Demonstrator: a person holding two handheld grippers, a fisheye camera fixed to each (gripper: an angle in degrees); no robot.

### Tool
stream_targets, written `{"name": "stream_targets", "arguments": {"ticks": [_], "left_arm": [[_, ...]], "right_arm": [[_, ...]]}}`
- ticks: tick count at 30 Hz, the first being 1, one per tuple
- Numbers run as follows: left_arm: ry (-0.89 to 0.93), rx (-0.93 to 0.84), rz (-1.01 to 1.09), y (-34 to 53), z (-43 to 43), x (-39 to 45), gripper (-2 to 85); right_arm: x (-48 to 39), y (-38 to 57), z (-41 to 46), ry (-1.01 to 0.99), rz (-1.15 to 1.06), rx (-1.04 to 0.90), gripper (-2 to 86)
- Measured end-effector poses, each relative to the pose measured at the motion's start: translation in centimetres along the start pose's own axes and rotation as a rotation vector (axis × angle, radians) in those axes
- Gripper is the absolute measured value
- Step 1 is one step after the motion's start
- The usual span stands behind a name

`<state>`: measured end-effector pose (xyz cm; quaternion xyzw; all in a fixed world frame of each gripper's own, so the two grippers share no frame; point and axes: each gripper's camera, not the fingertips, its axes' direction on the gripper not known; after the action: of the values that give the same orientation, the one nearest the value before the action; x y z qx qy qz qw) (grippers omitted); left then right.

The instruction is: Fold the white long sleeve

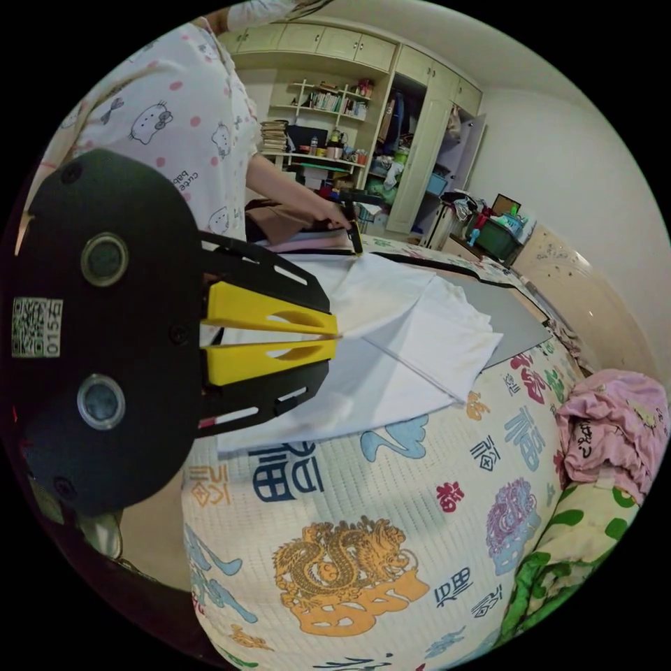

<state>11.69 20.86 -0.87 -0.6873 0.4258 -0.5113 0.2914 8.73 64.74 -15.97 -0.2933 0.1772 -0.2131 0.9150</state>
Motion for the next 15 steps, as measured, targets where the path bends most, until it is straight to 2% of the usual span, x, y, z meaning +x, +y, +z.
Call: {"name": "stream_targets", "arguments": {"ticks": [2, 6, 9, 11, 15], "left_arm": [[-0.008, 0.000, -0.001, -0.5, 0.3, -0.2, 5.1], [0.113, 0.056, -0.106, 0.6, 0.4, -2.6, 1.9], [0.138, 0.084, -0.150, 1.7, 0.2, -3.5, 1.2], [0.117, 0.066, -0.130, 1.9, 0.6, -3.3, 1.0], [0.124, 0.056, -0.133, 2.0, 0.7, -3.7, 0.9]], "right_arm": [[0.0, -0.4, 0.0, 0.007, 0.007, -0.010, 0.1], [0.0, -0.9, 0.1, 0.033, 0.022, -0.024, 0.1], [0.4, -1.4, 0.8, 0.109, 0.062, -0.056, 0.1], [0.9, -2.3, 3.0, 0.206, 0.059, -0.141, 0.1], [1.6, -2.9, 6.0, 0.280, 0.088, -0.240, 0.2]]}}
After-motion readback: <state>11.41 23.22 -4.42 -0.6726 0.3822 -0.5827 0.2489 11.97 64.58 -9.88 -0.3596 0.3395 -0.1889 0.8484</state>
